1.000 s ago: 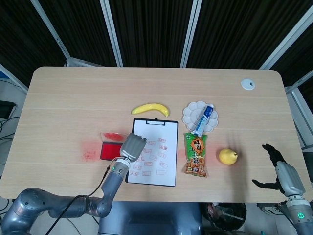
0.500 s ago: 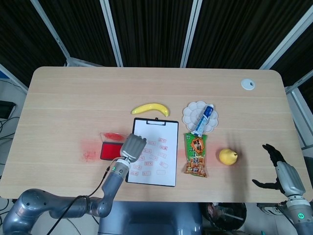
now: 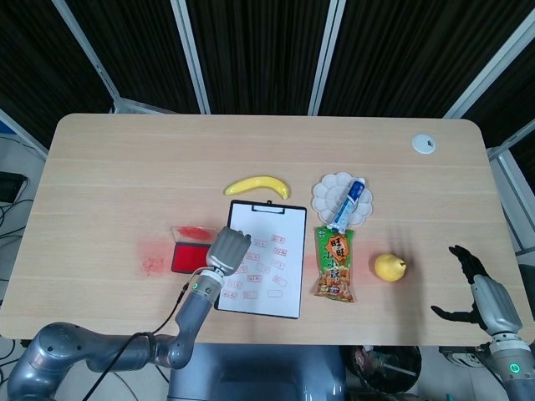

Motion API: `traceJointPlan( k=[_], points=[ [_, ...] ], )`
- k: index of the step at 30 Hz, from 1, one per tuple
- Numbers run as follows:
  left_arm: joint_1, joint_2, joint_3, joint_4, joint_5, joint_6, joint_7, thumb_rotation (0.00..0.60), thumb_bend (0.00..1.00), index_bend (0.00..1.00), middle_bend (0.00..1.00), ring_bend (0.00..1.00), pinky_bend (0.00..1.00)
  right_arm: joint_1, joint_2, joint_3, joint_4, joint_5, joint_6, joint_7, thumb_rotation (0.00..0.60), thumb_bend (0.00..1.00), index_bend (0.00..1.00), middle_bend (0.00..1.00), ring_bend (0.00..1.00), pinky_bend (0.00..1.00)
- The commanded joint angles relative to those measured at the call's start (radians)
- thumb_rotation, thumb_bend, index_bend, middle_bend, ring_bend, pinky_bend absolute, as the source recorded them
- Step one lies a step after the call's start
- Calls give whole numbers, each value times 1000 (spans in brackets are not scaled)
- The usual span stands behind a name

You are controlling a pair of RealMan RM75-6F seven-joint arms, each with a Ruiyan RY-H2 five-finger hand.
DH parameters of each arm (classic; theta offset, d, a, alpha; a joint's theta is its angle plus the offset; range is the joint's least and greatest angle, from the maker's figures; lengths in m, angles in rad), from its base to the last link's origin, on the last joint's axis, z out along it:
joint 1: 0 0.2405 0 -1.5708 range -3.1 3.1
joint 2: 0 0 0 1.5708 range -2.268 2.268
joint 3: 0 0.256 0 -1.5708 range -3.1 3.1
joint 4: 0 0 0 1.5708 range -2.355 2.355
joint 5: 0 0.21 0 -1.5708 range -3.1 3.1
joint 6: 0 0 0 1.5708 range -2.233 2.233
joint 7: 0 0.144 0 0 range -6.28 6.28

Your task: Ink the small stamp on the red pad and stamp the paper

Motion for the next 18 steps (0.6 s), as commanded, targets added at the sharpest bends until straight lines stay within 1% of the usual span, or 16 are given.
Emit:
traceJointPlan(
  k=[1, 18],
  points=[
    [0, -1, 0, 1, 0, -2, -1, 600, 608, 738, 784, 893, 1000, 0, 0, 0, 0, 0, 0, 1, 600, 50, 98, 0, 0, 220],
    [2, -4, 3, 6, -3, -7, 10, 600, 608, 739, 786, 893, 1000, -2, -2, 2, 0, 1, 4, 2, 600, 49, 98, 0, 0, 220]
  ],
)
